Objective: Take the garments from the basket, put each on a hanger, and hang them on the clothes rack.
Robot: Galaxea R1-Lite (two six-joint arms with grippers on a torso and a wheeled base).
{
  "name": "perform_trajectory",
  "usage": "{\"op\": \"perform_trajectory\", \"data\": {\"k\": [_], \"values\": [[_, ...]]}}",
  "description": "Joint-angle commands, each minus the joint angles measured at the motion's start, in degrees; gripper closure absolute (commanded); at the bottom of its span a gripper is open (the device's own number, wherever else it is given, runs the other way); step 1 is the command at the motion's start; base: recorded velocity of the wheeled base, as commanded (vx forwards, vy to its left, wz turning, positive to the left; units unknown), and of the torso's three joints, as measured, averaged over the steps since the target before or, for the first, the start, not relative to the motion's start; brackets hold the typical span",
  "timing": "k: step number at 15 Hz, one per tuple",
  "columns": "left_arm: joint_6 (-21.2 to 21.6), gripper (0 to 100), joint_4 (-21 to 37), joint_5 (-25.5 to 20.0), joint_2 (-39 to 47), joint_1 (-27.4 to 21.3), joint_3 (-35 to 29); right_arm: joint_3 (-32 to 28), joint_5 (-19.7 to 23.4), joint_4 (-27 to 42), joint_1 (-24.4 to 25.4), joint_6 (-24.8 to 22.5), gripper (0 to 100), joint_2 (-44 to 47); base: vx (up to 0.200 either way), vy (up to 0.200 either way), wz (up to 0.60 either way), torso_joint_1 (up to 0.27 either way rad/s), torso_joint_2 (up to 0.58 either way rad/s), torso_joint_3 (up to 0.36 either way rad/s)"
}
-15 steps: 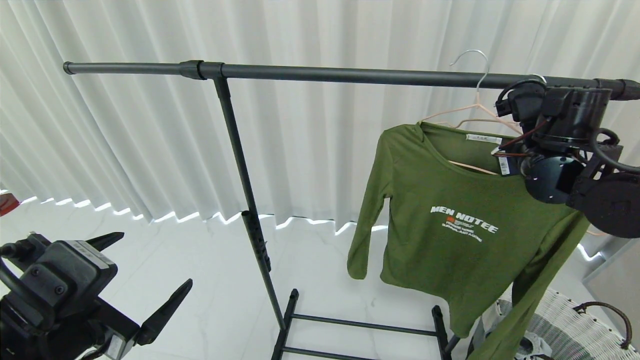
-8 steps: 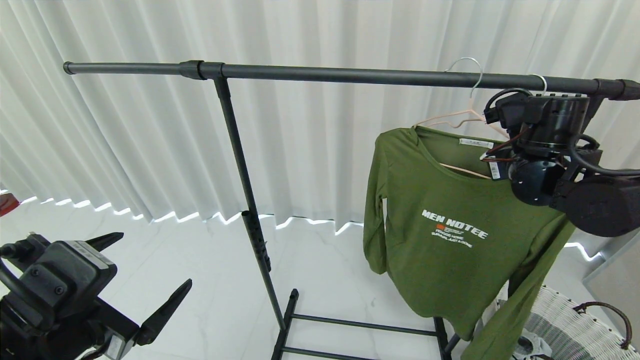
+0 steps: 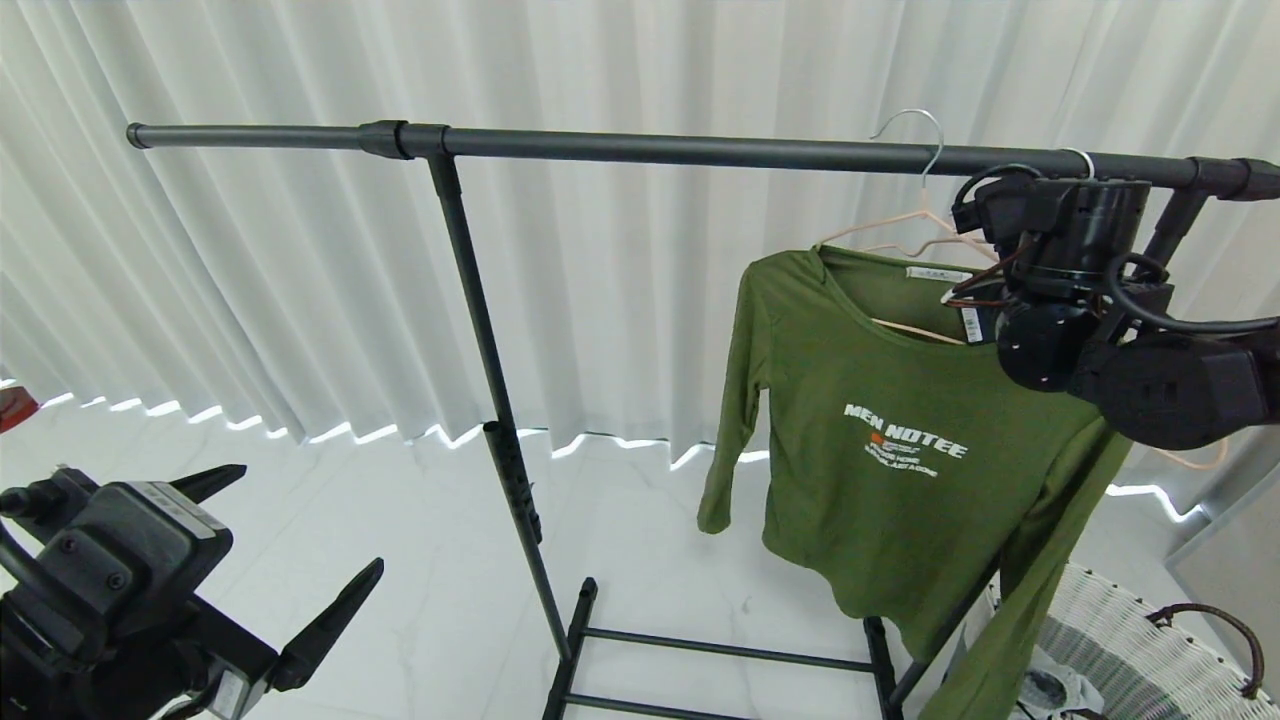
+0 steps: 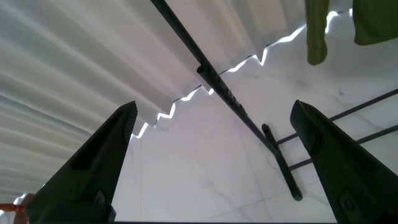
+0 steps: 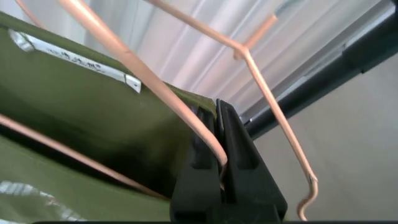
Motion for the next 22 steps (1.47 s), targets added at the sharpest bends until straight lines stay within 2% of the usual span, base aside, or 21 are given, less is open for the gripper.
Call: {"op": "perform_trajectory", "data": {"k": [1, 7, 13, 14, 16, 18, 22], "values": [[0.0, 0, 0.0, 0.0, 0.0, 0.0, 0.0, -0.3, 0.0, -0.1, 0.2, 0.0, 100, 0.8, 0.000, 0.000, 0.00, 0.000, 0.00, 0.000], [0.0, 0, 0.0, 0.0, -0.2, 0.0, 0.0, -0.7, 0.0, 0.0, 3.1, -0.1, 100, 2.2, 0.000, 0.000, 0.00, 0.000, 0.00, 0.000], [0.0, 0, 0.0, 0.0, -0.3, 0.0, 0.0, -0.8, 0.0, 0.0, 3.6, 0.0, 100, 2.3, 0.000, 0.000, 0.00, 0.000, 0.00, 0.000], [0.0, 0, 0.0, 0.0, -0.3, 0.0, 0.0, -0.8, 0.0, 0.0, 4.2, 0.0, 0, 2.1, 0.000, 0.000, 0.00, 0.000, 0.00, 0.000], [0.0, 0, 0.0, 0.0, -0.3, 0.0, 0.0, -0.8, 0.1, -0.3, 5.5, 0.7, 0, 1.8, 0.000, 0.000, 0.00, 0.000, 0.00, 0.000], [0.0, 0, 0.0, 0.0, -0.2, 0.1, 0.0, -0.5, 0.0, -0.3, 7.7, 3.4, 0, 0.8, 0.000, 0.000, 0.00, 0.000, 0.00, 0.000], [-0.4, 0, 0.0, 0.2, -0.3, 0.2, 0.5, 0.2, 0.1, -0.3, 11.8, 4.7, 0, -2.1, 0.000, 0.000, 0.00, 0.000, 0.00, 0.000]]}}
